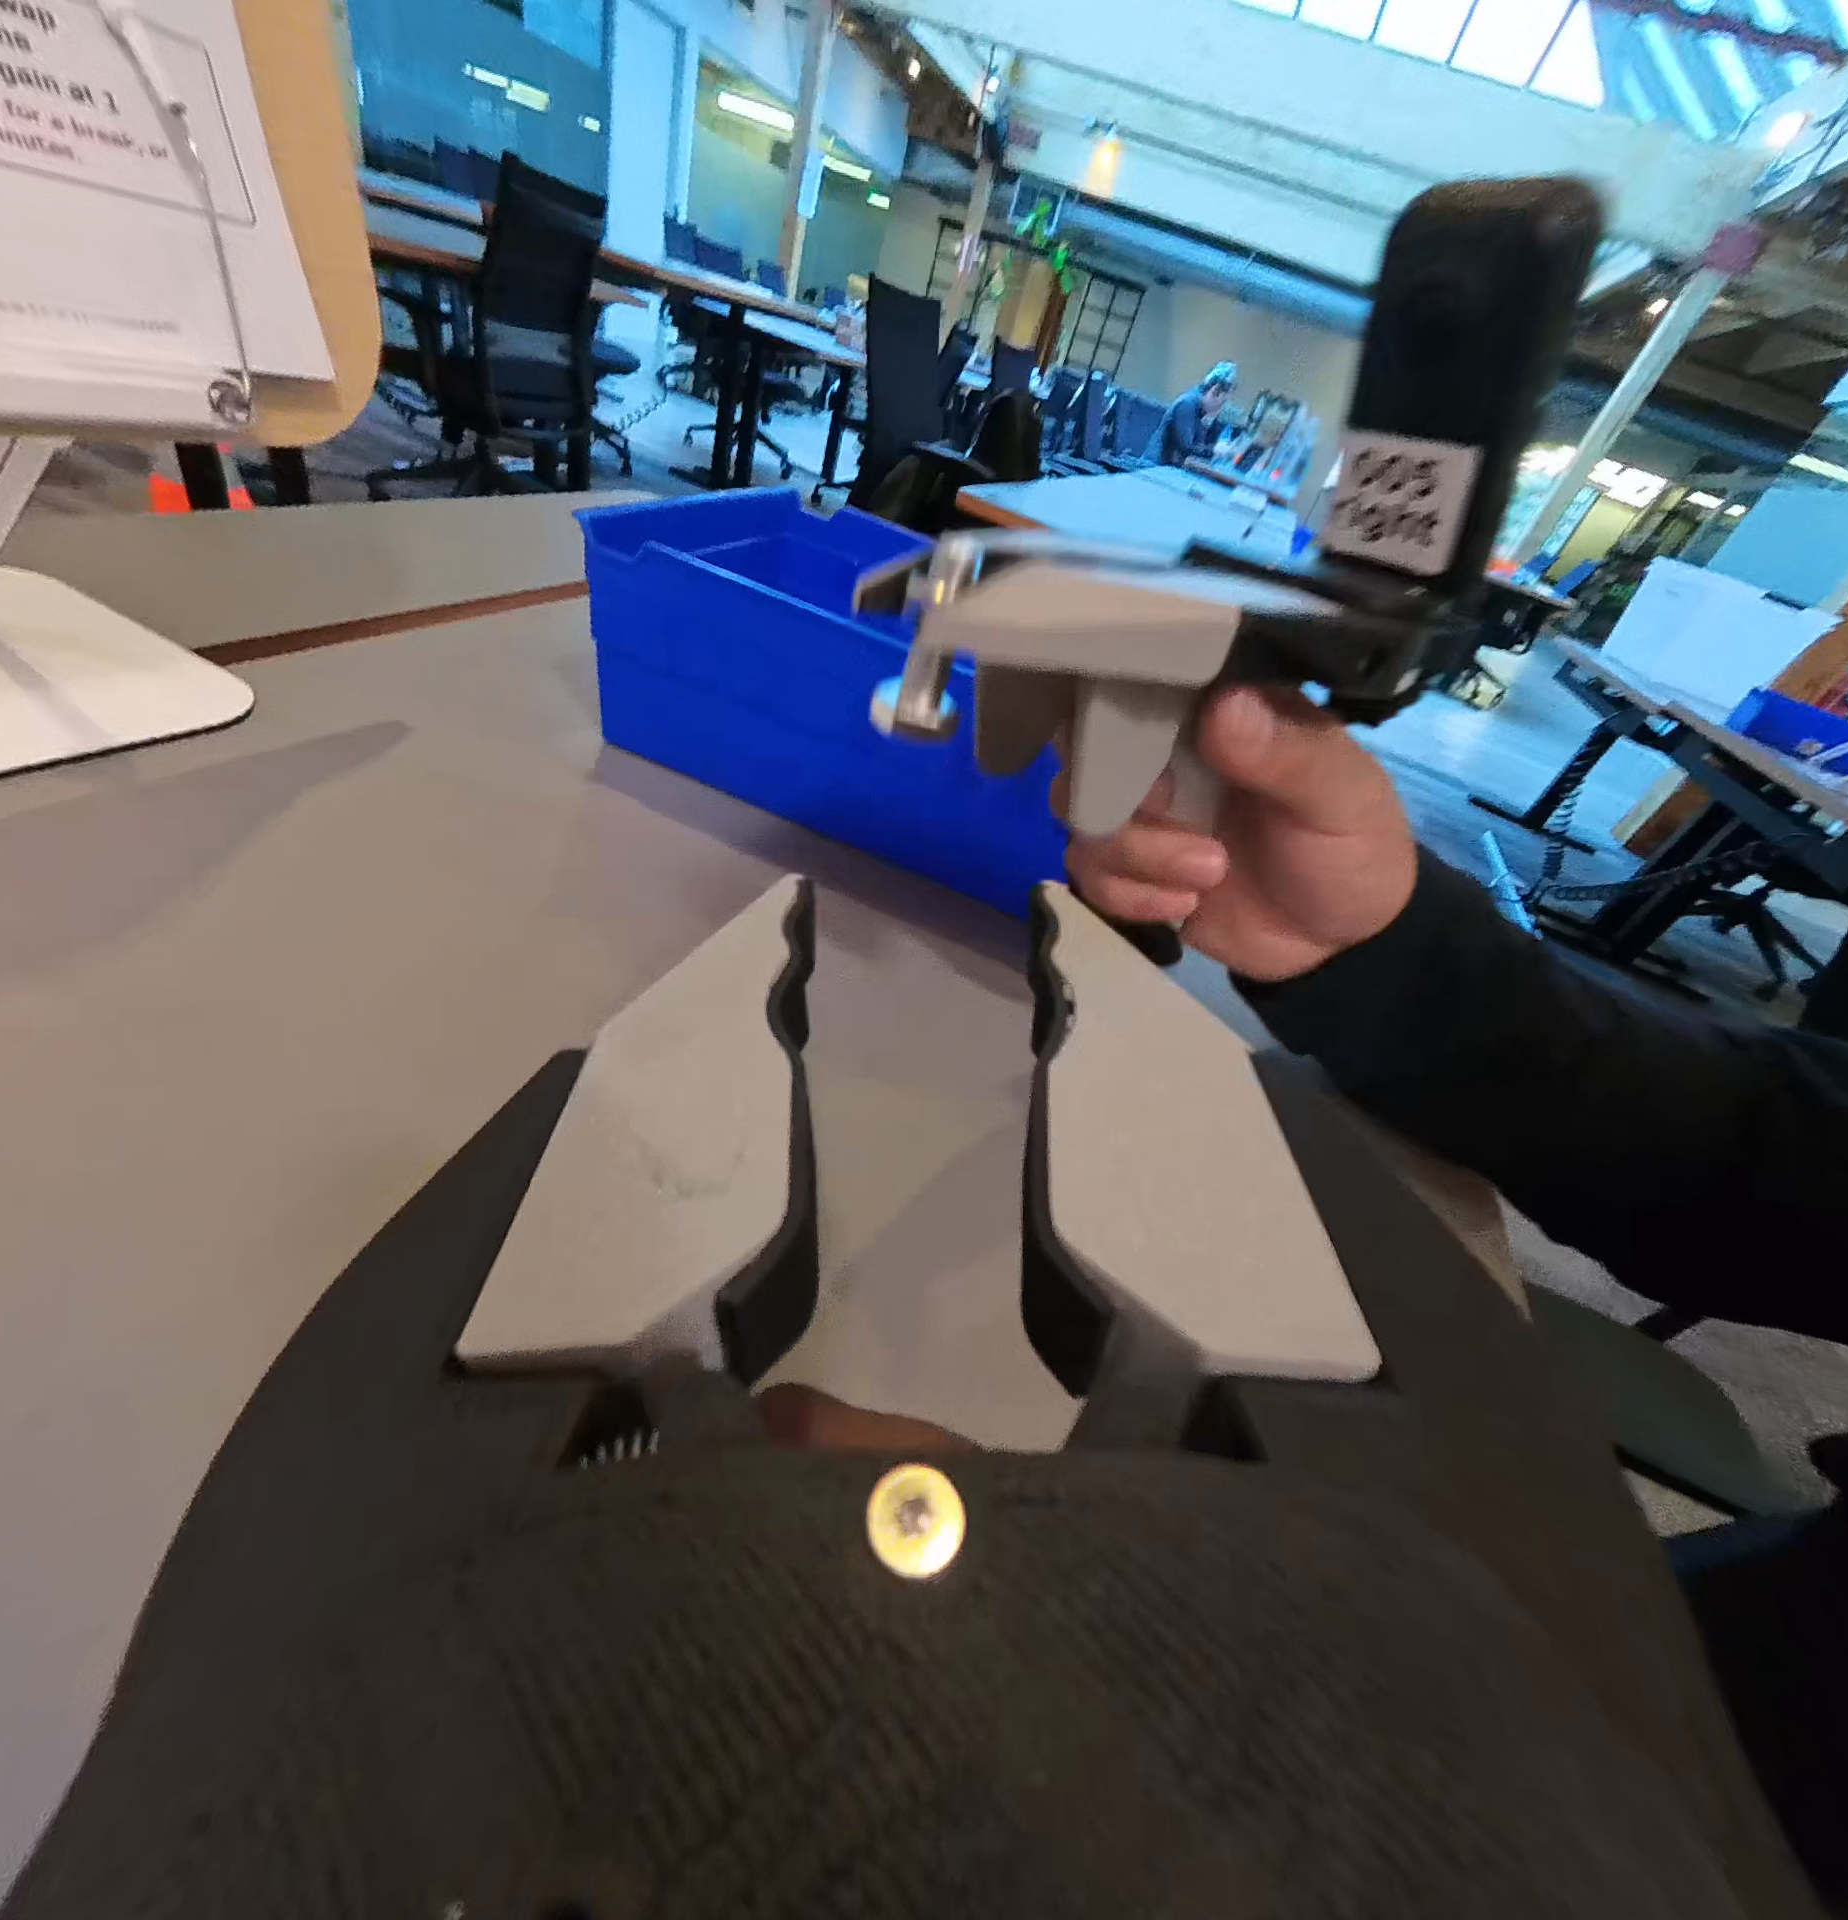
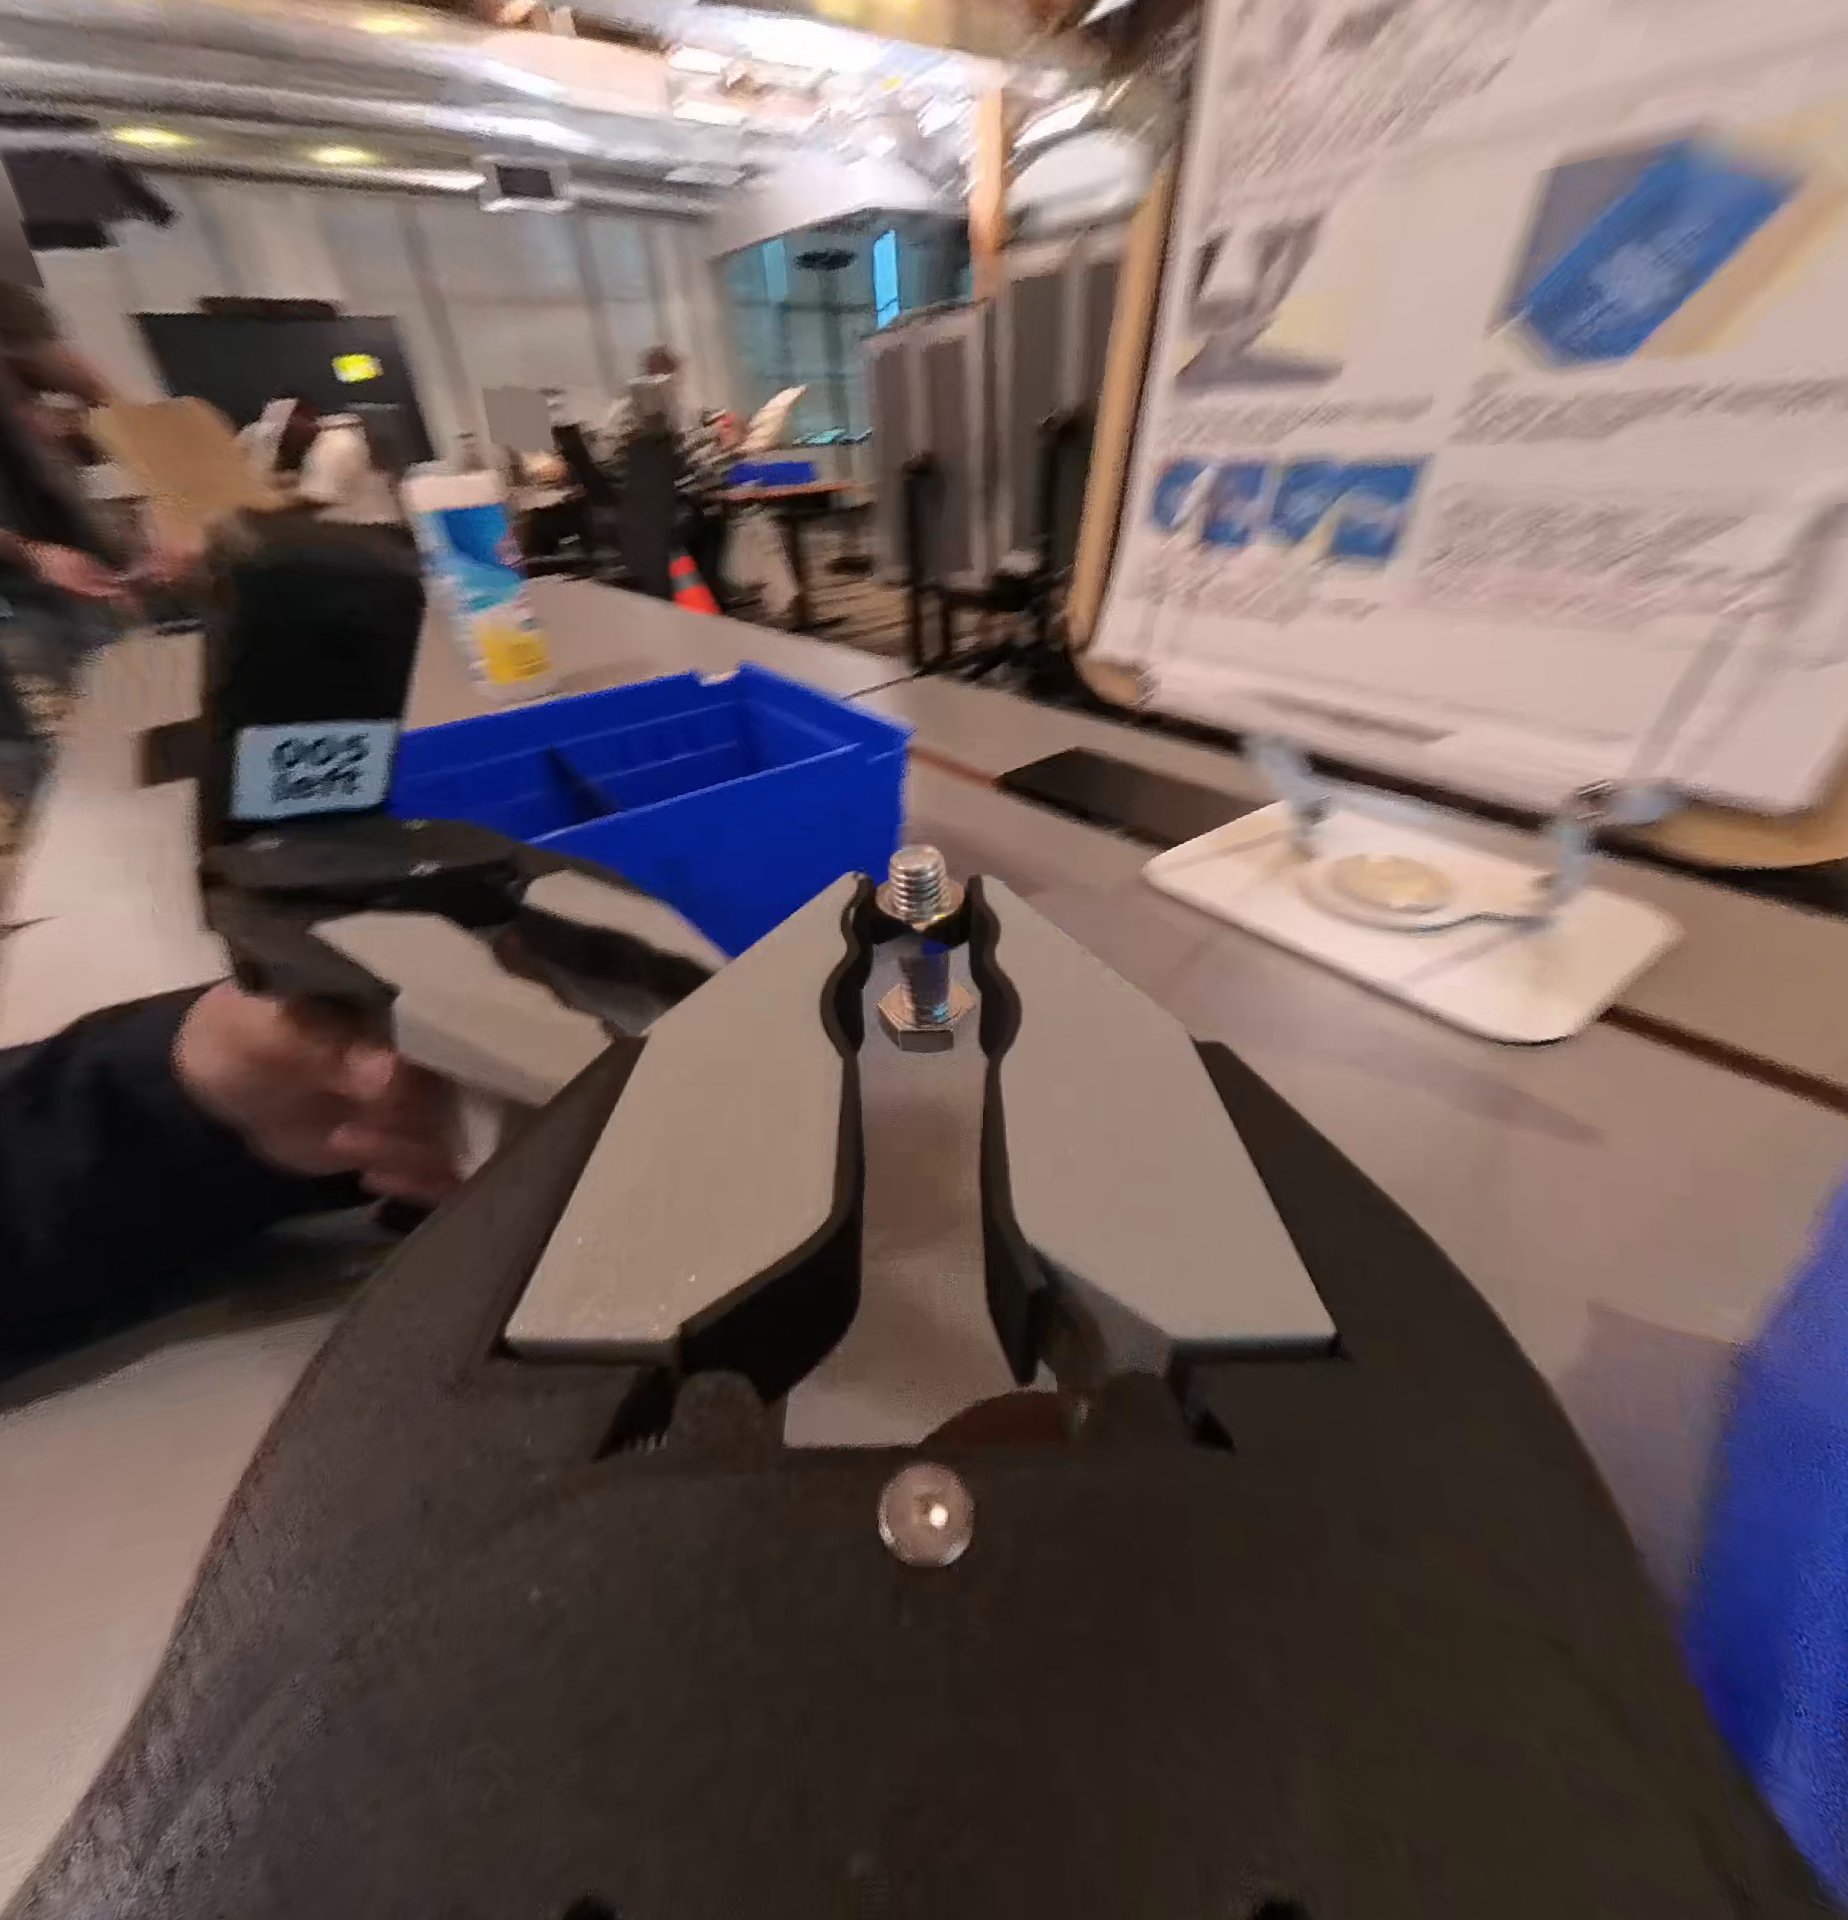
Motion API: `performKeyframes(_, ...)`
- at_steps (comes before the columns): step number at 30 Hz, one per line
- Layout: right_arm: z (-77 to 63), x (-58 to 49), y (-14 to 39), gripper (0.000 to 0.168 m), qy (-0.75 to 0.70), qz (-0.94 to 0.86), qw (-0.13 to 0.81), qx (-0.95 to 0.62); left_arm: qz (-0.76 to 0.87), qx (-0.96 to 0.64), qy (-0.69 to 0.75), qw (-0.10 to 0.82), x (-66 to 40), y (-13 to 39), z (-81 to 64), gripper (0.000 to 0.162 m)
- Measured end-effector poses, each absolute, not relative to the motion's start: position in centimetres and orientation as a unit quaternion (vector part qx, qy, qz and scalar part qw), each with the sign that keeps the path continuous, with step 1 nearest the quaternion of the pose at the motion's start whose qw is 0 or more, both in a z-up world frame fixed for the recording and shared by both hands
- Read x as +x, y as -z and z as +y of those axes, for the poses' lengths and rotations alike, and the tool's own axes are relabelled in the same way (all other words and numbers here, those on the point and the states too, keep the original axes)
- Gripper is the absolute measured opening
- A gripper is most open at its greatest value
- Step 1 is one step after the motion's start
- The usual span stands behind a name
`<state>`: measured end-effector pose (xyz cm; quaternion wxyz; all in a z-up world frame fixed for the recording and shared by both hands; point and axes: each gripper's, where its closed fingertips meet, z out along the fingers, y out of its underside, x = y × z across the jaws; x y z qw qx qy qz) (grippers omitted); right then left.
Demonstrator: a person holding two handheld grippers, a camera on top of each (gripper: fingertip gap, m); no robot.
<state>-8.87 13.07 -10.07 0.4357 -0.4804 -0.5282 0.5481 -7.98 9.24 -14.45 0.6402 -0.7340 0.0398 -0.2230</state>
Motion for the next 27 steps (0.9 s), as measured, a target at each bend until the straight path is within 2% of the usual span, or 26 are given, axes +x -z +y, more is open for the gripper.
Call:
performKeyframes(6, 19.1, -3.4, 4.1, 0.015, -0.399, -0.419, 0.659, -0.481, 0.057, -0.768, 0.165, 0.616, -8.0, 16.3, 9.8, 0.035)
performKeyframes(9, 23.1, 0.2, 2.8, 0.015, -0.326, -0.381, 0.694, -0.517, 0.054, -0.77, 0.164, 0.614, -8.0, 16.4, 9.8, 0.033)
performKeyframes(11, 25.9, 1.4, 3.9, 0.015, -0.298, -0.383, 0.67, -0.562, 0.048, -0.77, 0.168, 0.614, -8.2, 16.5, 9.9, 0.032)
performKeyframes(15, 30.5, 1.4, 11.7, 0.014, -0.241, -0.443, 0.533, -0.68, 0.039, -0.776, 0.172, 0.605, -8.4, 17.0, 10.1, 0.03)
performKeyframes(21, 31.7, 2.0, 21.0, 0.016, -0.146, -0.525, 0.371, -0.752, 0.044, -0.78, 0.167, 0.601, -8.2, 17.2, 10.1, 0.029)
performKeyframes(27, 31.5, 2.0, 23.1, 0.016, -0.12, -0.54, 0.332, -0.764, 0.04, -0.776, 0.17, 0.606, -8.4, 16.8, 9.9, 0.027)
